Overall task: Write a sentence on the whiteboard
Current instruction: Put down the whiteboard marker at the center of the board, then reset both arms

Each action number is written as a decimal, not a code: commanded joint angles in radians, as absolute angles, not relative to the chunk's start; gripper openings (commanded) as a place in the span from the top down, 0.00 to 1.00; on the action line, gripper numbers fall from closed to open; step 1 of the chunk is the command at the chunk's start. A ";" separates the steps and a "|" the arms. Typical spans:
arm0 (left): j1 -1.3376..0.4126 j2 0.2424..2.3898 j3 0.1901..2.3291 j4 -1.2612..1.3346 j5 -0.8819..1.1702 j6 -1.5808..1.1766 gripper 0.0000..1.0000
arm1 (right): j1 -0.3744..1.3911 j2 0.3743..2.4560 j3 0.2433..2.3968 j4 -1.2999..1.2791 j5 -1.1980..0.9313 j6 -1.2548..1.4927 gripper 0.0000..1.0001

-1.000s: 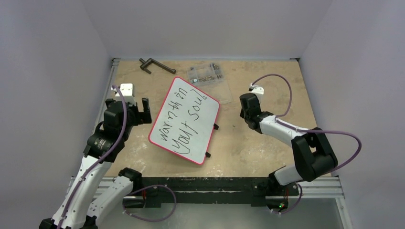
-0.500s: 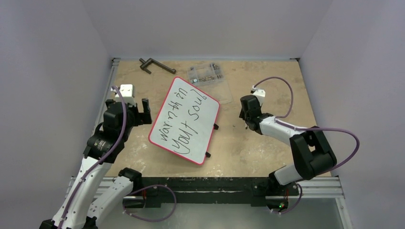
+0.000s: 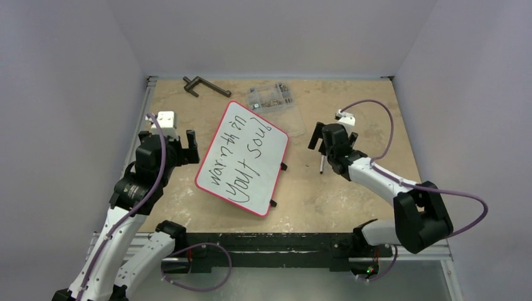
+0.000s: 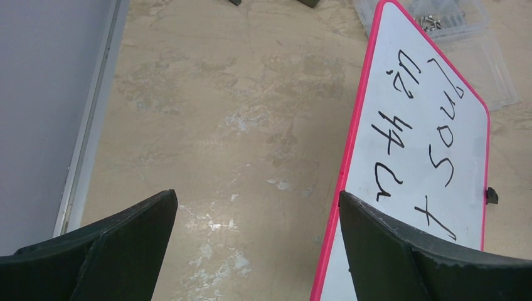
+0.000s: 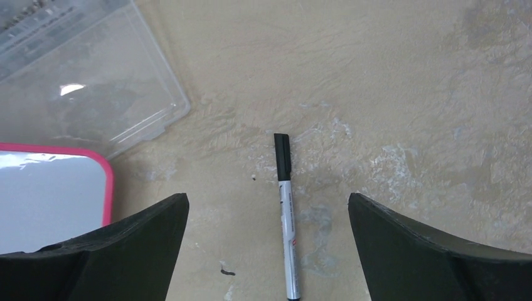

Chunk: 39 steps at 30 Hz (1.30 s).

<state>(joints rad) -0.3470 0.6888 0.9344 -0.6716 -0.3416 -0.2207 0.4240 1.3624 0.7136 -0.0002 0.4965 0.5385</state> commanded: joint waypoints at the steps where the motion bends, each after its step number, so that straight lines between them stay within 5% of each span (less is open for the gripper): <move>1: -0.338 0.676 0.928 -0.636 -0.318 -0.212 0.00 | 0.419 1.279 0.730 0.002 0.416 0.502 0.01; 18: -0.338 0.675 0.927 -0.636 -0.276 -0.207 0.00 | 0.422 0.873 0.673 0.113 -0.248 0.438 0.01; 39: -0.339 0.652 0.915 -0.638 -0.286 -0.204 0.00 | 0.422 0.323 0.389 0.059 -0.140 0.575 0.01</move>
